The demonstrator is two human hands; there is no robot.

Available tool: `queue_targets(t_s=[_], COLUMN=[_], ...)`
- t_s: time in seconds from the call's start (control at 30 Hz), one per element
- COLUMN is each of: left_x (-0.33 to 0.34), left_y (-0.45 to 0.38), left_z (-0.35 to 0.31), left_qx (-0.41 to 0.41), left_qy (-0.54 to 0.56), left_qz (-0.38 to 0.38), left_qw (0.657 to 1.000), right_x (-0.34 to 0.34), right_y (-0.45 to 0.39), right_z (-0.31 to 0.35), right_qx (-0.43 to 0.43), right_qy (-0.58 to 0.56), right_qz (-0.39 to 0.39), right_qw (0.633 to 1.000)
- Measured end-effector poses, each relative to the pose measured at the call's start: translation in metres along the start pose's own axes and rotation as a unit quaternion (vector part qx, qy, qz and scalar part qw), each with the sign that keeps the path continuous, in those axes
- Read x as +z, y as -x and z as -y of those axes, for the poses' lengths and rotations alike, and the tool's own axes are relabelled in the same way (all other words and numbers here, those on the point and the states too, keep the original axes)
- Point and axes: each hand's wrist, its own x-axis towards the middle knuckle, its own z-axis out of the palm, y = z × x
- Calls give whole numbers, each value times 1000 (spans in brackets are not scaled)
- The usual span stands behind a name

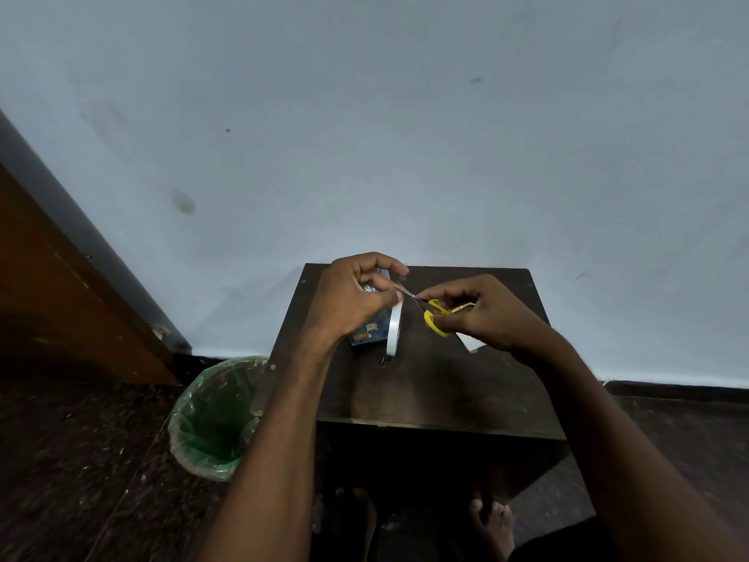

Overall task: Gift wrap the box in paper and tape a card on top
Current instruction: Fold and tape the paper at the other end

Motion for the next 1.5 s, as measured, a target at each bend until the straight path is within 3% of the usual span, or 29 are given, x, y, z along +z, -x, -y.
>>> queue_targets(t_s=[0.7, 0.93, 1.03, 1.13, 1.27, 1.4, 1.5], left_x=[0, -1, -1, -2, -3, -5, -6], left_y=[0, 1, 0, 0, 0, 1, 0], left_z=[0, -2, -3, -2, -2, -4, -4], left_qx=[15, -5, -10, -14, -17, -17, -19], left_qy=[-15, -1, 9, 16, 29, 41, 52], left_qz=[-3, 0, -2, -1, 19, 32, 39], left_qw=[1000, 1000, 1000, 1000, 999, 999, 998], right_x=[3, -3, 1, 19, 44, 54, 55], right_y=[-5, 1, -1, 0, -1, -5, -11], right_z=[-2, -1, -12, -19, -18, -19, -17], right_qx=[-35, -18, 45, 118, 109, 89, 10], right_qy=[100, 58, 181, 344, 436, 406, 313], right_qz=[-64, -79, -87, -42, -20, -49, -137], right_qw=[992, 995, 979, 931, 893, 908, 940])
